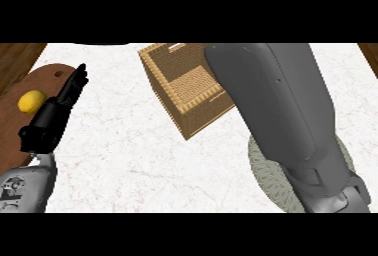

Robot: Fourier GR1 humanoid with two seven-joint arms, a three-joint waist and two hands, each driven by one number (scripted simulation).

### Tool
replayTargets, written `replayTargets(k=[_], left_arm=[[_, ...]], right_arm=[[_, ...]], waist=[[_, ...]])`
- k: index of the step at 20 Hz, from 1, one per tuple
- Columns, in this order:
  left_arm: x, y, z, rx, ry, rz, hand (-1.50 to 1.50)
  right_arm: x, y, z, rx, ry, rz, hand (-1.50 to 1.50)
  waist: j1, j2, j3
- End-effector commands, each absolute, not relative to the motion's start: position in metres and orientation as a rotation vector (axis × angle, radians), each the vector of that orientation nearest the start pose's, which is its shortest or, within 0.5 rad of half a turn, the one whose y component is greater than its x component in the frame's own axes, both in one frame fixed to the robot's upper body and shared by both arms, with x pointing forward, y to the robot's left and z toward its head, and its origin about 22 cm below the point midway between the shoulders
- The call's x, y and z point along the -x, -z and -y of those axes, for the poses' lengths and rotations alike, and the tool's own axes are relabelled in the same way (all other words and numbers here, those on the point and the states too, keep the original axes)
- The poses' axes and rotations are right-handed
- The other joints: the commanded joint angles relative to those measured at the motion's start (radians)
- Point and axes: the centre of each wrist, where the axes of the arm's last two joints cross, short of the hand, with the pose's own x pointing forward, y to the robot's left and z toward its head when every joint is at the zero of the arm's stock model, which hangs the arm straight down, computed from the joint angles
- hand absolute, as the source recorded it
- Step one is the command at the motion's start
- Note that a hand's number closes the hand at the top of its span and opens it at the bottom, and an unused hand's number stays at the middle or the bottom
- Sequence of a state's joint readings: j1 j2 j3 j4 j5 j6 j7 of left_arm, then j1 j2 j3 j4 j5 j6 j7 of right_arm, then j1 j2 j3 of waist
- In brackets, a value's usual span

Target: Pick the can from the placemat and place it in the basket

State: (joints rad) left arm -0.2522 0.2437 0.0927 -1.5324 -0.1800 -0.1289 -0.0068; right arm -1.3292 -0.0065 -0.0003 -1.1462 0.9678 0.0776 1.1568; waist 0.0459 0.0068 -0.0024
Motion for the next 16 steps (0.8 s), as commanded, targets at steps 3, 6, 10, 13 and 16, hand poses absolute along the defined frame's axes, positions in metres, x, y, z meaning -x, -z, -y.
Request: replayTargets(k=[3,6,10,13,16], left_arm=[[-0.300,-0.077,-0.280,-0.280,0.396,1.717,0.00],[-0.295,-0.075,-0.284,-0.290,0.400,1.720,0.00],[-0.300,-0.082,-0.279,-0.280,0.383,1.724,0.00],[-0.292,-0.068,-0.289,-0.273,0.378,1.718,0.00],[-0.295,-0.069,-0.283,-0.281,0.407,1.736,0.00]], right_arm=[[-0.397,-0.319,0.018,1.127,-0.461,0.994,1.50],[-0.399,-0.310,0.005,1.203,-0.500,0.914,1.50],[-0.407,-0.310,0.002,1.194,-0.635,0.870,1.50],[-0.412,-0.312,0.008,1.075,-0.600,0.898,-1.50],[-0.414,-0.304,0.004,1.012,-0.569,0.908,-1.50]], waist=[[-0.021,-0.004,0.000],[-0.013,-0.008,0.000],[-0.023,-0.008,0.001],[-0.024,-0.007,0.001],[-0.014,-0.005,0.001]])
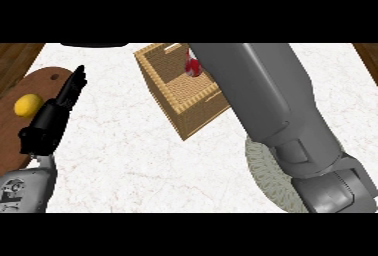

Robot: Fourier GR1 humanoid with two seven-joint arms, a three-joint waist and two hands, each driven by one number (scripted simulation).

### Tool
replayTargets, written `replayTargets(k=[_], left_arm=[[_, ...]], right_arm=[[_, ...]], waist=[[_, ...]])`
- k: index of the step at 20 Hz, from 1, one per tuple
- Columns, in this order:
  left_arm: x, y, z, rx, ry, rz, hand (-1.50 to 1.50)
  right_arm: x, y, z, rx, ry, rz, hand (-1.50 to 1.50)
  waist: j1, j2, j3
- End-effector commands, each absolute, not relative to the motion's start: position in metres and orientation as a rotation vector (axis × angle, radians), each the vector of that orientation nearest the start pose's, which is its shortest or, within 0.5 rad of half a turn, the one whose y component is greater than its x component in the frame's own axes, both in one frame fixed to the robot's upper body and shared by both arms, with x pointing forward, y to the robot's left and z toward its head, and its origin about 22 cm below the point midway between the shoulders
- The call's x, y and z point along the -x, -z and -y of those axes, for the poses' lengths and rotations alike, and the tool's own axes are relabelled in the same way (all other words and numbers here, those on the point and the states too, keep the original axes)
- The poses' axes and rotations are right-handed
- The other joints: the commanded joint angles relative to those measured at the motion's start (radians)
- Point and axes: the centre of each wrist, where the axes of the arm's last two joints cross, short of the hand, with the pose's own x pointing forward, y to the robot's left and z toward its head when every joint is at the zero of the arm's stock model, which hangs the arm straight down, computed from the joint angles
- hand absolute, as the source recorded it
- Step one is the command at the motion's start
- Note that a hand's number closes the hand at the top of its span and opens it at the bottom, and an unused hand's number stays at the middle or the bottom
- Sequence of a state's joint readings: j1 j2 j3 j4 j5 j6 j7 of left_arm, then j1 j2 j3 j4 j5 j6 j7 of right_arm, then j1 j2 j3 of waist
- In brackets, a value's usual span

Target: Pick the can from the placemat and place it in the basket

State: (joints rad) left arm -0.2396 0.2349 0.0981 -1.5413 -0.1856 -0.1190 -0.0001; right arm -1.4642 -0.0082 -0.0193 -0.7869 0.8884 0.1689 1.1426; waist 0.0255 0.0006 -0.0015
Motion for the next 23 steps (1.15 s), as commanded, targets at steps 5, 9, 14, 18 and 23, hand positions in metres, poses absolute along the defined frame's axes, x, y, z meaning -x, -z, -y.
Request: replayTargets(k=[5,9,14,18,23], left_arm=[[-0.297,-0.061,-0.291,-0.278,0.387,1.722,0.00],[-0.298,-0.080,-0.285,-0.290,0.381,1.730,0.00],[-0.294,-0.074,-0.303,-0.314,0.370,1.709,0.00],[-0.282,-0.067,-0.294,-0.305,0.345,1.716,0.00],[-0.278,-0.056,-0.304,-0.362,0.336,1.688,0.00]], right_arm=[[-0.409,-0.298,0.005,0.981,-0.469,1.041,-1.50],[-0.404,-0.318,0.017,0.905,-0.199,1.255,-1.50],[-0.403,-0.341,0.051,0.935,0.109,1.343,-1.50],[-0.403,-0.332,0.079,0.998,0.290,1.349,-1.50],[-0.379,-0.335,0.110,1.009,0.419,1.371,-1.50]], waist=[[-0.008,0.000,0.000],[-0.010,-0.001,0.002],[-0.037,-0.009,0.001],[-0.047,-0.019,0.002],[-0.084,-0.026,0.002]])
